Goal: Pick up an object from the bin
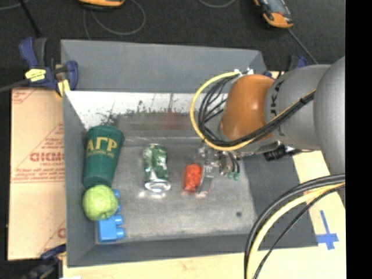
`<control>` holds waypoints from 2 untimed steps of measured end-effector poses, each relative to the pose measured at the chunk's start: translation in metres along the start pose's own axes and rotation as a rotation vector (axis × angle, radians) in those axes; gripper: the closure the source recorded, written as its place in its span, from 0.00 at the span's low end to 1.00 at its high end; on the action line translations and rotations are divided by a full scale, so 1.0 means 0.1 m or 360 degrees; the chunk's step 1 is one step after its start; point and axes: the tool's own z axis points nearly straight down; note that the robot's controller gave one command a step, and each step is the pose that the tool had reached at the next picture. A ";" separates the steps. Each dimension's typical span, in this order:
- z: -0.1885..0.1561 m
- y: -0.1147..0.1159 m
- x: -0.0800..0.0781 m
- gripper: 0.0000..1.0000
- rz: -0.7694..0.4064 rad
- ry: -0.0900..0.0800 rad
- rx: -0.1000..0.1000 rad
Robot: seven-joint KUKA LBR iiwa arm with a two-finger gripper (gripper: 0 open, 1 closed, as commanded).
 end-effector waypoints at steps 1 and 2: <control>-0.10 0.00 -0.01 1.00 -0.0001 0.0000 -0.0001; -0.23 0.00 -0.01 1.00 -0.0001 -0.0001 -0.0002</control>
Offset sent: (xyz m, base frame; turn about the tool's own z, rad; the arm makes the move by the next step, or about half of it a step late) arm -0.0001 0.0001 0.0301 0.0000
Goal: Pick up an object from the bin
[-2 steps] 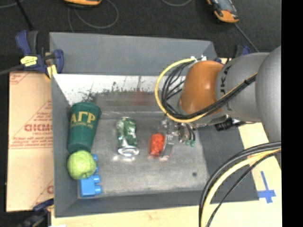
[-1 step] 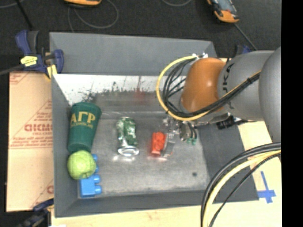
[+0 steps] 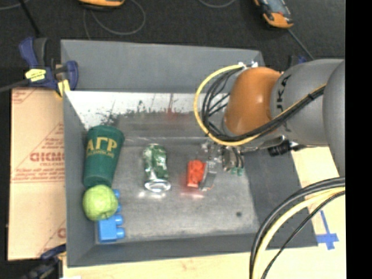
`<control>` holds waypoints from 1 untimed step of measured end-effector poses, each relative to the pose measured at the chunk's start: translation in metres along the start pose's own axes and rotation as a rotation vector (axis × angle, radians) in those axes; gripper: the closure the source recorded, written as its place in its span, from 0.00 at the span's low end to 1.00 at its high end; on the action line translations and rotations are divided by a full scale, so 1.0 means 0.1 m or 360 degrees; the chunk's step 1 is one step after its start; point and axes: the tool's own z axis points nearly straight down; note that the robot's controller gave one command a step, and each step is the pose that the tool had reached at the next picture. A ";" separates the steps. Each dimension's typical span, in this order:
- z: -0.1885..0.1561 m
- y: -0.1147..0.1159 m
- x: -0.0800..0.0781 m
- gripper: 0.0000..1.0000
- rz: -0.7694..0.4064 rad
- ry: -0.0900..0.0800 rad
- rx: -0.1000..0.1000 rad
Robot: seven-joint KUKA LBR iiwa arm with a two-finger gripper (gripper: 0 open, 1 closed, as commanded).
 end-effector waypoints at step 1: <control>-0.07 0.00 -0.01 1.00 0.0000 -0.0003 -0.0001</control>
Offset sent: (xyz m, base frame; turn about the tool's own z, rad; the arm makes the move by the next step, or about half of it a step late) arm -0.0002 0.0002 0.0316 0.0000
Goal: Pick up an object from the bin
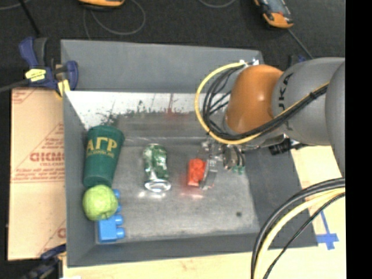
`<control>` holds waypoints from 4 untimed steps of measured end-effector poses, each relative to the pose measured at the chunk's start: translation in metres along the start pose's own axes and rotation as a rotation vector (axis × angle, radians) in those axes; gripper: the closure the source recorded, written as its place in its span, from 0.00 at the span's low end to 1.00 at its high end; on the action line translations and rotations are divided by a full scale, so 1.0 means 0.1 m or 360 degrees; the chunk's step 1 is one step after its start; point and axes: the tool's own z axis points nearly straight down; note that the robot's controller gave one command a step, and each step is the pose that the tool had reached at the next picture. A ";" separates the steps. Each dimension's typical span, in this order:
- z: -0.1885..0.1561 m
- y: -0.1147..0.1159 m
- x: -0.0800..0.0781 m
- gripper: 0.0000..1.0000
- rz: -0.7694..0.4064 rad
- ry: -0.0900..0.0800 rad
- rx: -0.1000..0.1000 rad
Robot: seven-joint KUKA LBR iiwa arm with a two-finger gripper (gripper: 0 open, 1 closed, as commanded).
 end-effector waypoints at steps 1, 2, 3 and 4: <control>-0.07 0.00 0.00 1.00 0.0000 0.0003 0.0000; -0.14 0.00 0.00 1.00 -0.0001 0.0001 -0.0001; -0.21 0.00 0.00 1.00 -0.0002 0.0010 0.0000; -0.36 0.00 0.00 1.00 -0.0003 0.0007 -0.0001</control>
Offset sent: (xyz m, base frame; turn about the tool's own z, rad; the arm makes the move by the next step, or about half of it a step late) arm 0.0002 0.0001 0.0165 0.0000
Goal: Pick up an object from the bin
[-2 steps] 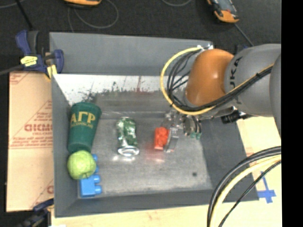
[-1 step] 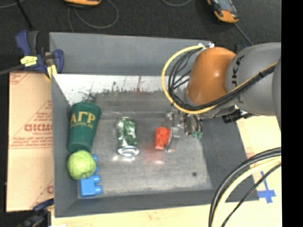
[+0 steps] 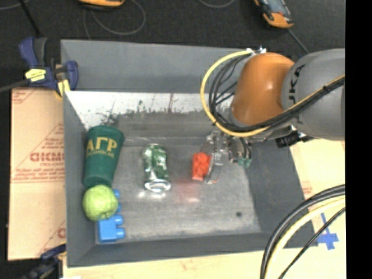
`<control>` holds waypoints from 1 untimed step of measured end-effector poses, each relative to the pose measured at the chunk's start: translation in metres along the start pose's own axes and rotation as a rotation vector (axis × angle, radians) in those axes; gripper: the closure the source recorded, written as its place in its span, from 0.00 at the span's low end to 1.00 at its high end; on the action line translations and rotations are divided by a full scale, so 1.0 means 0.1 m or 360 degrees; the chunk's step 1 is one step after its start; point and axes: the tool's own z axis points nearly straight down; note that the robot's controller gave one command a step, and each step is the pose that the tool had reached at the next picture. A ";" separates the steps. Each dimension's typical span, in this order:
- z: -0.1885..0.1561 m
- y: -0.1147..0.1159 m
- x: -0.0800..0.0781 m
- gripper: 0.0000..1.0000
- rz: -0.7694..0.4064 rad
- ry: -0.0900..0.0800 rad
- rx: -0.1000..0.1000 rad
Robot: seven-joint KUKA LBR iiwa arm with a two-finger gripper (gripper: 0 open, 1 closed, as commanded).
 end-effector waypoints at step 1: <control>-0.09 0.00 -0.01 1.00 -0.0001 -0.0006 -0.0001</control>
Offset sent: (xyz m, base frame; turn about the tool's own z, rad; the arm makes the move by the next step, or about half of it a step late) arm 0.0000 -0.0001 0.0404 0.0000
